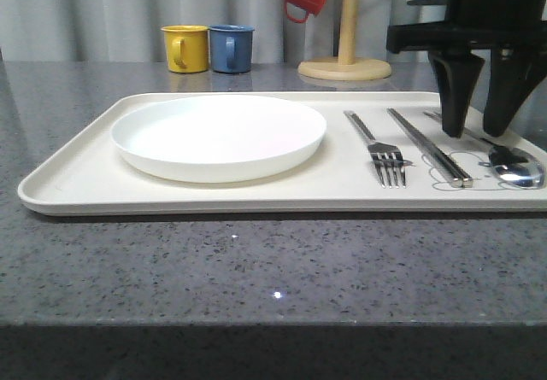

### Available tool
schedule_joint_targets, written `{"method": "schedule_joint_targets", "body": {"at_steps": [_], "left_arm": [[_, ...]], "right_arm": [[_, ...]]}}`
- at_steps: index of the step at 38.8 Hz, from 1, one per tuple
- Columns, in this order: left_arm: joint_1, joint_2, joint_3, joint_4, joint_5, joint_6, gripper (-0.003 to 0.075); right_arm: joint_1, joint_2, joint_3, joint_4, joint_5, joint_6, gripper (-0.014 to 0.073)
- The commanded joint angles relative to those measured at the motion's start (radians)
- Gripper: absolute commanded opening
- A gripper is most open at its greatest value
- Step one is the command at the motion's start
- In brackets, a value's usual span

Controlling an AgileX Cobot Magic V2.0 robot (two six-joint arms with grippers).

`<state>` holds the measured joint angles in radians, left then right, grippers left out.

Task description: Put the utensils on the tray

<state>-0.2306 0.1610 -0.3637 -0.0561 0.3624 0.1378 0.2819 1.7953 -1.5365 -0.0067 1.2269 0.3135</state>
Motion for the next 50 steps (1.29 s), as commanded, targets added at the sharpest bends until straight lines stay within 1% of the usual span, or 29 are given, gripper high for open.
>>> {"method": "schedule_joint_targets", "body": {"at_steps": [1,5,8,10,12,13,15,19,20,23,27,31,35,40,45,50], "left_arm": [[0.002,0.010,-0.027,-0.012,-0.085,-0.010,-0.0018],[0.002,0.010,-0.027,-0.012,-0.085,-0.010,-0.0018],[0.002,0.010,-0.027,-0.012,-0.085,-0.010,-0.0018],[0.002,0.010,-0.027,-0.012,-0.085,-0.010,-0.0018],[0.002,0.010,-0.027,-0.012,-0.085,-0.010,-0.0018],[0.002,0.010,-0.027,-0.012,-0.085,-0.010,-0.0018],[0.002,0.010,-0.027,-0.012,-0.085,-0.010,-0.0018],[0.002,0.010,-0.027,-0.012,-0.085,-0.010,-0.0018],[0.002,0.010,-0.027,-0.012,-0.085,-0.010,-0.0018],[0.002,0.010,-0.027,-0.012,-0.087,-0.010,-0.0018],[0.002,0.010,-0.027,-0.012,-0.089,-0.010,-0.0018],[0.002,0.010,-0.027,-0.012,-0.089,-0.010,-0.0018],[0.002,0.010,-0.027,-0.012,-0.089,-0.010,-0.0018],[0.002,0.010,-0.027,-0.012,-0.089,-0.010,-0.0018],[0.002,0.010,-0.027,-0.012,-0.089,-0.010,-0.0018],[0.002,0.010,-0.027,-0.012,-0.089,-0.010,-0.0018]], "right_arm": [[-0.005,-0.093,-0.077,-0.011,0.110,0.001,0.0373],[-0.005,-0.151,-0.122,-0.015,0.110,-0.008,0.0365],[-0.005,-0.193,-0.140,-0.022,0.110,-0.039,0.0323],[-0.005,-0.224,-0.142,-0.030,0.110,-0.060,0.0258],[-0.005,-0.254,-0.142,-0.037,0.110,-0.078,0.0178],[-0.005,-0.271,-0.141,-0.041,0.110,-0.096,0.0120],[-0.005,-0.302,-0.138,-0.050,0.109,-0.122,0.0048],[-0.005,-0.371,-0.121,-0.060,0.099,-0.158,-0.0062],[-0.005,-0.388,-0.106,-0.060,0.088,-0.166,-0.0073],[-0.005,-0.460,-0.046,-0.061,0.047,-0.183,-0.0067],[-0.005,-0.572,0.087,-0.061,-0.066,-0.188,-0.0069],[-0.005,-0.730,0.275,-0.074,-0.233,-0.201,-0.0069],[-0.005,-0.899,0.466,-0.124,-0.382,-0.202,-0.0069],[-0.005,-1.119,0.747,-0.169,-0.590,-0.202,-0.0069],[-0.005,-1.320,0.942,-0.171,-0.719,-0.202,-0.0069],[-0.005,-1.483,1.073,-0.171,-0.825,-0.202,-0.0069]]}}
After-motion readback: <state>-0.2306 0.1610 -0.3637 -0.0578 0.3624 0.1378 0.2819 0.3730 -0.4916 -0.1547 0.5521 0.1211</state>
